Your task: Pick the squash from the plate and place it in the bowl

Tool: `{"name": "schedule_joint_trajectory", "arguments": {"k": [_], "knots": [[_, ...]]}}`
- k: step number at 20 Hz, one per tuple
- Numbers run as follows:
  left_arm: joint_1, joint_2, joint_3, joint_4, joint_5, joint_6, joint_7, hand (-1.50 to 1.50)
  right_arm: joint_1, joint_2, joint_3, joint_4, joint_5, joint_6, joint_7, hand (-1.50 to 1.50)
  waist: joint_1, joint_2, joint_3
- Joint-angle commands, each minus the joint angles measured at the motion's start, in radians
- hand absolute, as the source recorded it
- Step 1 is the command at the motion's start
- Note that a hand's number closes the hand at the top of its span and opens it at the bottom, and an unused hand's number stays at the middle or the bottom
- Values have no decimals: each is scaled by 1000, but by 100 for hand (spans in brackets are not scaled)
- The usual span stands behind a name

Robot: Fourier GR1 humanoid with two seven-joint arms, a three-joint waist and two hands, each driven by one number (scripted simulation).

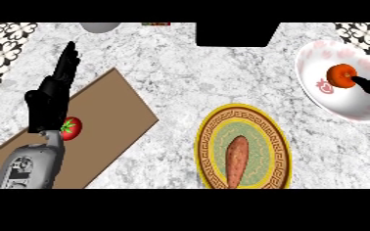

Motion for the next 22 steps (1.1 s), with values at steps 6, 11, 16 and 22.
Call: {"name": "schedule_joint_trajectory", "arguments": {"k": [6,11,16,22], "knots": [[10,21,42,27,32,-41,8,0,190,-16,-78,-142,-187,283,-107,-150,-37,-15,-4],[1,-33,-7,-21,-53,37,62,0,364,57,-33,-384,-239,375,-30,-150,-42,-17,-5],[22,9,49,-14,2,-27,22,0,565,119,-25,-636,-302,439,-24,-150,-36,-14,-4],[30,39,84,-22,27,-78,4,0,688,225,28,-889,-322,408,71,-150,-30,-12,-4]]}}
